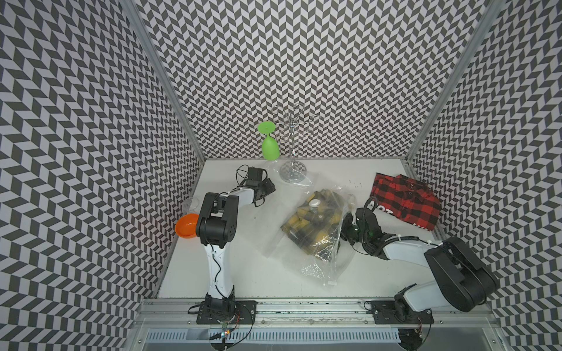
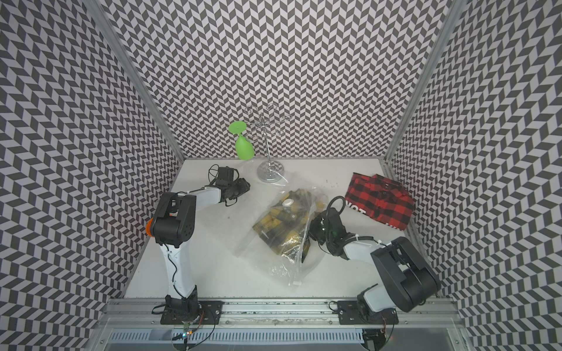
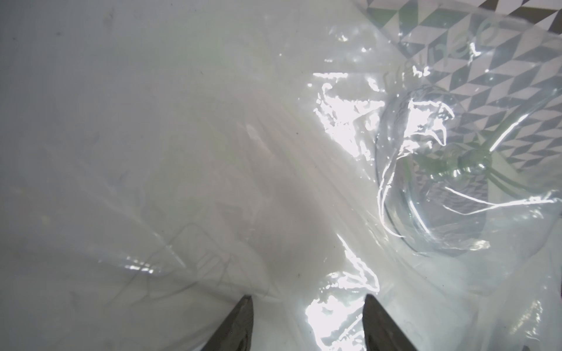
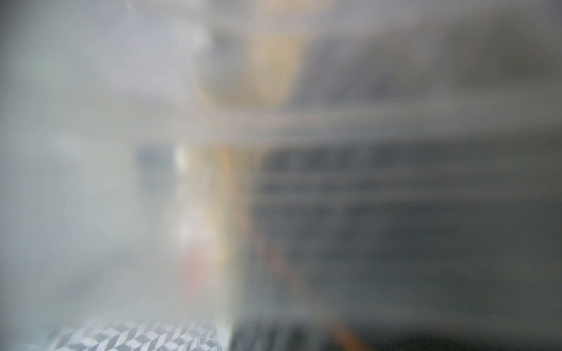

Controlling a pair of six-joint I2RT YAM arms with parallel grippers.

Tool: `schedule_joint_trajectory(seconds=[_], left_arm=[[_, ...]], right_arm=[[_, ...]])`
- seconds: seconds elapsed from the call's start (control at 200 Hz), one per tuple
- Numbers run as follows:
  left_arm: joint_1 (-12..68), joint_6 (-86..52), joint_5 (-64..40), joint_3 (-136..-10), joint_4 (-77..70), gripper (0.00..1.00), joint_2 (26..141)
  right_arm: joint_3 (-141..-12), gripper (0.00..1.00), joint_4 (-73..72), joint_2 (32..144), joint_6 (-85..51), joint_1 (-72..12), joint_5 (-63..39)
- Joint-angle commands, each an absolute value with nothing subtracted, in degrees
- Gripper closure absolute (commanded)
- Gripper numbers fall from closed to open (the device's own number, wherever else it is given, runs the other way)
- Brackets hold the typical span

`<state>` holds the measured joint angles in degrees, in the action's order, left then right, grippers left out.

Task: Place the folded shirt into the vacuum bag
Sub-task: Adjust the vacuum bag at the center of the board.

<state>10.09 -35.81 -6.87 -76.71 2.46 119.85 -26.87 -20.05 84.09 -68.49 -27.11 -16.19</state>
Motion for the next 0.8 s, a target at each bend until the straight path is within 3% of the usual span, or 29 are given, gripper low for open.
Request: schedule_joint_trajectory(seconds=[0.0,0.31,0.501,0.796], left_arm=[[10.0,-32.3,-5.7,-76.0,10.7,0.41,117.5],[15.3,-28.0,-8.9,-72.0,18.9,0.39,101.2],[28.7,-20.4,-11.8,-77.0,29.0,0.37,90.3],[47.2,-21.4,-21.2,-81.8,32.1,0.33,91.5]], right_arm=[[-25.0,0.87,-25.7,83.4,-72.0,-28.9,-14.2],[-20.3,0.88,-31.5,79.1,-73.5,-29.5,-9.9],[-20.8,0.84,-31.0,77.0,-69.8,-29.6,-9.7],[-23.5,0.59,-28.6,76.7,-62.3,-28.9,-14.2]])
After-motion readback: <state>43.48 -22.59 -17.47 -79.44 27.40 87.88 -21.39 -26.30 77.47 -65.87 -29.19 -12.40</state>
